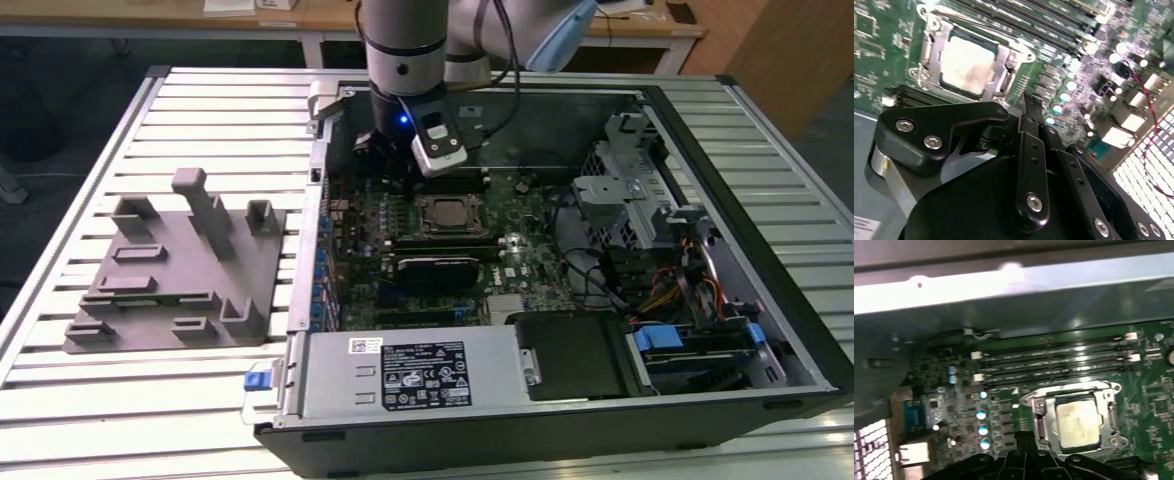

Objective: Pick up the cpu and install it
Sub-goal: 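Install the first cpu locking lever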

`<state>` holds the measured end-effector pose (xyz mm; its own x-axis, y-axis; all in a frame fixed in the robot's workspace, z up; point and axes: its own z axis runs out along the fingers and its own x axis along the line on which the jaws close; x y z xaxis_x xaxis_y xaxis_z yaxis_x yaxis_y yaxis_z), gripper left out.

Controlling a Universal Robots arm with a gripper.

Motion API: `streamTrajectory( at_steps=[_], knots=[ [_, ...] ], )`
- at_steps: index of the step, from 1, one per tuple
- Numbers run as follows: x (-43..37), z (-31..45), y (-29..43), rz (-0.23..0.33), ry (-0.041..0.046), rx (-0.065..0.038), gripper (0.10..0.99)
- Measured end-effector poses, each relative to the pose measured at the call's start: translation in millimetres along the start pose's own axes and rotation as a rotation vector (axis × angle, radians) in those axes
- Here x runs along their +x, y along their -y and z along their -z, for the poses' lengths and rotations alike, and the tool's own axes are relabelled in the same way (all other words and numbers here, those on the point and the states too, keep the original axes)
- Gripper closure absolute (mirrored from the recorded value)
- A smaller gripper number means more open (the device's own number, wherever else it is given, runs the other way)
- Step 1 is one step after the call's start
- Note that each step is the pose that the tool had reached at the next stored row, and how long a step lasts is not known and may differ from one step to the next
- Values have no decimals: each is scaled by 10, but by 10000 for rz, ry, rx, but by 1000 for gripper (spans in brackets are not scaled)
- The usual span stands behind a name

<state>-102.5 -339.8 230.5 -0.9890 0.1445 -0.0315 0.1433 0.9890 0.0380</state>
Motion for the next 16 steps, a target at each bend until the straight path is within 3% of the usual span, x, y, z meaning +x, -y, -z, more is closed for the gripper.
streamTrajectory(
  at_steps=[4, 8, 10, 13, 14, 16],
  knots=[
    [81, 3, 12, -11, -42, -297, 980],
    [96, 3, 14, -29, -130, -905, 980],
    [96, 5, 14, -37, -166, -1147, 980],
    [97, 13, 14, -46, -200, -1394, 980],
    [97, 20, 13, -52, -224, -1549, 980],
    [97, 35, 13, -56, -238, -1639, 980]
  ],
)
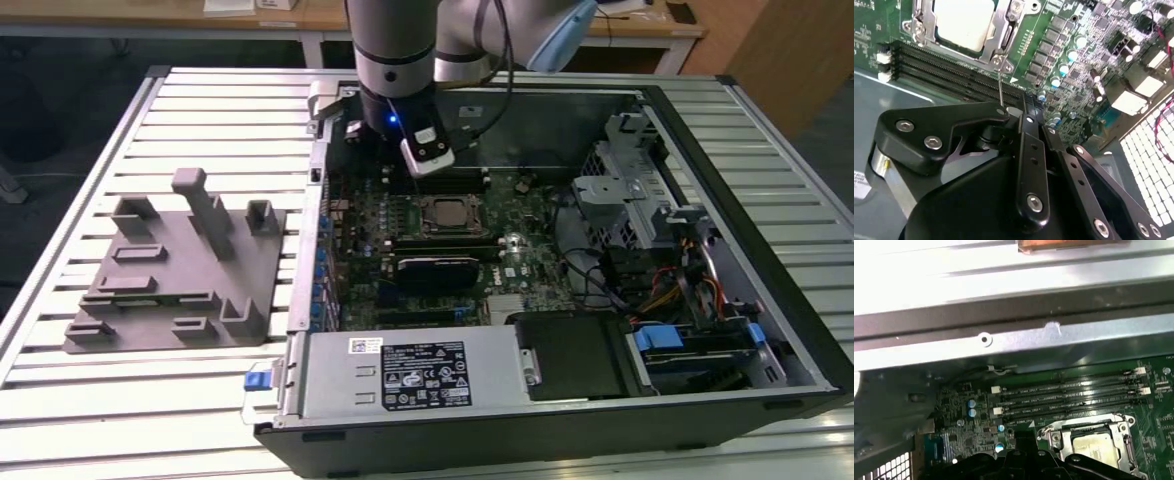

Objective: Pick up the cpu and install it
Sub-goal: 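Install the first cpu locking lever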

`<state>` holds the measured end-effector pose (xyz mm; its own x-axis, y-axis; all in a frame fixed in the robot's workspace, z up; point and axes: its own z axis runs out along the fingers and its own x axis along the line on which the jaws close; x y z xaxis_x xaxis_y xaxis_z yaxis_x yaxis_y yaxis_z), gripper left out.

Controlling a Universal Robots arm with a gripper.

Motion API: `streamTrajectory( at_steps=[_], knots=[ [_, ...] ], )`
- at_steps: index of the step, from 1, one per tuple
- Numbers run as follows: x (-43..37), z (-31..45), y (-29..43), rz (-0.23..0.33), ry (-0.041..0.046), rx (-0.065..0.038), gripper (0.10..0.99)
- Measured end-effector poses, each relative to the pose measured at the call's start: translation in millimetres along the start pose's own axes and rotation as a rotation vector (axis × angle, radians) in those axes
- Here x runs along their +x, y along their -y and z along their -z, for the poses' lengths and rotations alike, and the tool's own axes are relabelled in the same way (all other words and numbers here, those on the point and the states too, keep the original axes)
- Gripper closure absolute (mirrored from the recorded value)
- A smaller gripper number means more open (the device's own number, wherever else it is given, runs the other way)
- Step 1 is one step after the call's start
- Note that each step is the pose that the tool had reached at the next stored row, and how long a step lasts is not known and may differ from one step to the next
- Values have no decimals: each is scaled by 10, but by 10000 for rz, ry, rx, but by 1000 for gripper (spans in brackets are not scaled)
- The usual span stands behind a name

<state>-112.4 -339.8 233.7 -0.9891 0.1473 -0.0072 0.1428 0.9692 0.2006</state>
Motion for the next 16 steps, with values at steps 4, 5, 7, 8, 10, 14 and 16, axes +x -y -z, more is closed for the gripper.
streamTrajectory(
  at_steps=[4, 5, 7, 8, 10, 14, 16],
  knots=[
    [-1, 51, -10, -3, -12, -98, 980],
    [-1, 63, -13, -3, -15, -124, 980],
    [0, 78, -16, -5, -17, -146, 980],
    [-1, 78, -16, -5, -16, -151, 980],
    [-1, 78, -16, -5, -17, -154, 980],
    [-45, 78, -23, -4, -18, -153, 980],
    [-95, 76, -30, -5, -19, -153, 980]
  ],
)
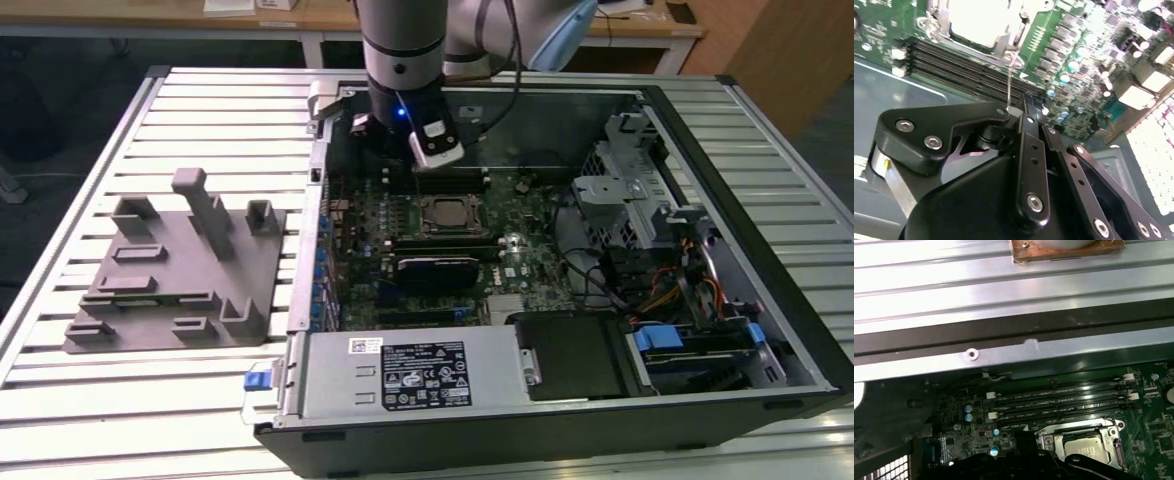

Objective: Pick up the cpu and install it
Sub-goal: 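Install the first cpu locking lever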

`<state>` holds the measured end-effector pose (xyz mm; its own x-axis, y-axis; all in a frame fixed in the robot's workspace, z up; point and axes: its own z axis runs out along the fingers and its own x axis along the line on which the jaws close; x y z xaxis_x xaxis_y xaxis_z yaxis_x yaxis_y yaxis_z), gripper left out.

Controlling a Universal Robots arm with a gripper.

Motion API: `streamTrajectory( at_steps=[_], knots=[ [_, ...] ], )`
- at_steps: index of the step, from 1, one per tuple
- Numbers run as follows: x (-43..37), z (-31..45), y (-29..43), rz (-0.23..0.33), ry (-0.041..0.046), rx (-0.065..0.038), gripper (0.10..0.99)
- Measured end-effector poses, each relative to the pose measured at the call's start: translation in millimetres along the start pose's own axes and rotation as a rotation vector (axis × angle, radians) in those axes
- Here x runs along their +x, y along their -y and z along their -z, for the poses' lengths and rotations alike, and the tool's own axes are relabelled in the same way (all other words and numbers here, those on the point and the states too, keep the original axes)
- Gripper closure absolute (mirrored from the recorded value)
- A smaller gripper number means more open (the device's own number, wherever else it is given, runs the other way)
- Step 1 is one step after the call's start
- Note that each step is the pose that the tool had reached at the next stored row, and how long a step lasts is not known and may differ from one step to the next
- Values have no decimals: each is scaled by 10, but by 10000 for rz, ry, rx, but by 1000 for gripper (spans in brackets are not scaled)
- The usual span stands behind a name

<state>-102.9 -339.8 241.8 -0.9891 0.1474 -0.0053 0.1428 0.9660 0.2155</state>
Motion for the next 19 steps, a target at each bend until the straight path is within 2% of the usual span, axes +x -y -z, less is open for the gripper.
streamTrajectory(
  at_steps=[9, 11, 17, 19],
  knots=[
    [-280, -11, -40, -12, 0, 15, 980],
    [-304, -11, -44, -26, 7, 40, 980],
    [-306, -13, -43, -28, 15, 47, 980],
    [-306, -24, -40, -12, 82, 35, 980]
  ],
)
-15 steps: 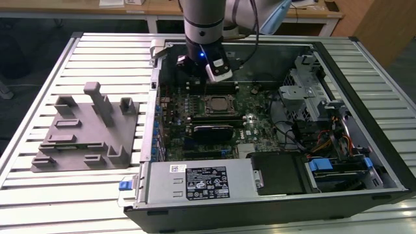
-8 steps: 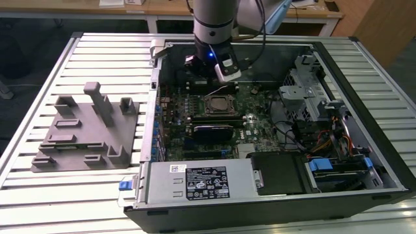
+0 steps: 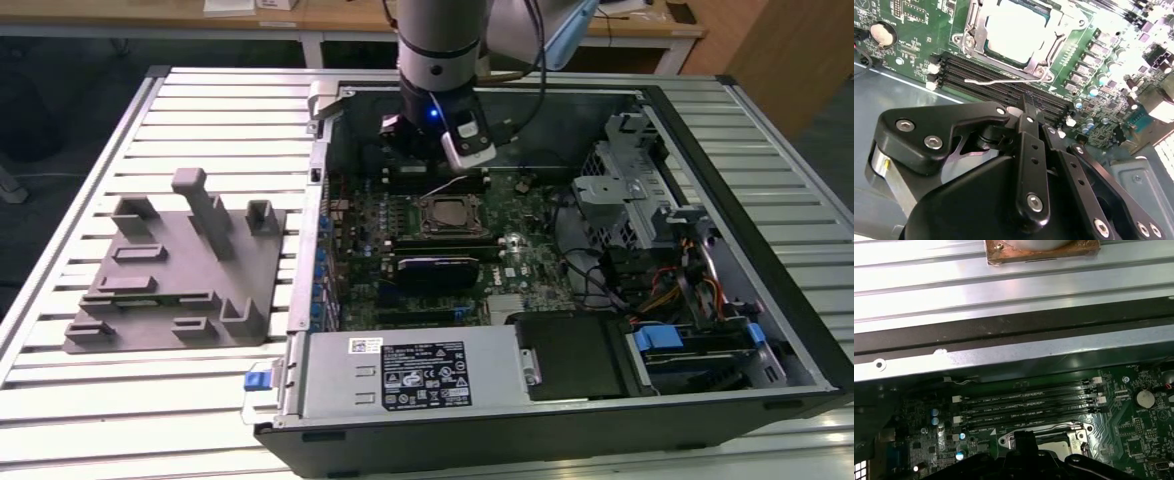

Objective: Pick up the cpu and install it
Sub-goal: 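Install the first cpu locking lever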

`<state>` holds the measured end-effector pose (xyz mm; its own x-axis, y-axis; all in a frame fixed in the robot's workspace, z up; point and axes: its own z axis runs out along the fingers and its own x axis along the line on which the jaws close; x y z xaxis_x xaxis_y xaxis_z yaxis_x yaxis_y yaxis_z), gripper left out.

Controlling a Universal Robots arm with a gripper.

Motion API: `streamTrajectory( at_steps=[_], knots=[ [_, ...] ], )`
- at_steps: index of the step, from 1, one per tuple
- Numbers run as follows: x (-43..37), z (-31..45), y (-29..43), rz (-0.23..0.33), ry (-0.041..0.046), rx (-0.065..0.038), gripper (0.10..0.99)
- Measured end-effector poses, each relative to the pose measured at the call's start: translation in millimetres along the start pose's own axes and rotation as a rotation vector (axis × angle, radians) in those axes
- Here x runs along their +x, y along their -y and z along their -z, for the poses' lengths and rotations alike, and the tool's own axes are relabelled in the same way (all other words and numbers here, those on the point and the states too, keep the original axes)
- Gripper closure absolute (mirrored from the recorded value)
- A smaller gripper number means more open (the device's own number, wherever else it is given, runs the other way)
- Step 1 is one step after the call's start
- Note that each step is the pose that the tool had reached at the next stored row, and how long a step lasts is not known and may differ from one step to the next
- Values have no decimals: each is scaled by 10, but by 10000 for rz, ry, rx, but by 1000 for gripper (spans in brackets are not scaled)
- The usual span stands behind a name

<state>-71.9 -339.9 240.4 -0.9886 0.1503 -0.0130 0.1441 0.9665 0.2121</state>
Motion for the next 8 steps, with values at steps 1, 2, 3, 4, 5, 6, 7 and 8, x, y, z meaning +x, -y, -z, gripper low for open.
streamTrajectory(
  at_steps=[1, 2, 3, 4, 5, 6, 7, 8],
  knots=[
    [0, -4, 2, 15, 70, -8, 980],
    [0, -7, 3, 35, 162, -24, 980],
    [0, -10, 3, 55, 257, -38, 980],
    [0, -13, 4, 76, 354, -54, 980],
    [0, -16, 5, 100, 461, -70, 980],
    [0, -19, 6, 119, 556, -84, 980],
    [0, -22, 7, 139, 647, -99, 980],
    [0, -26, 8, 155, 724, -112, 980]
  ],
)
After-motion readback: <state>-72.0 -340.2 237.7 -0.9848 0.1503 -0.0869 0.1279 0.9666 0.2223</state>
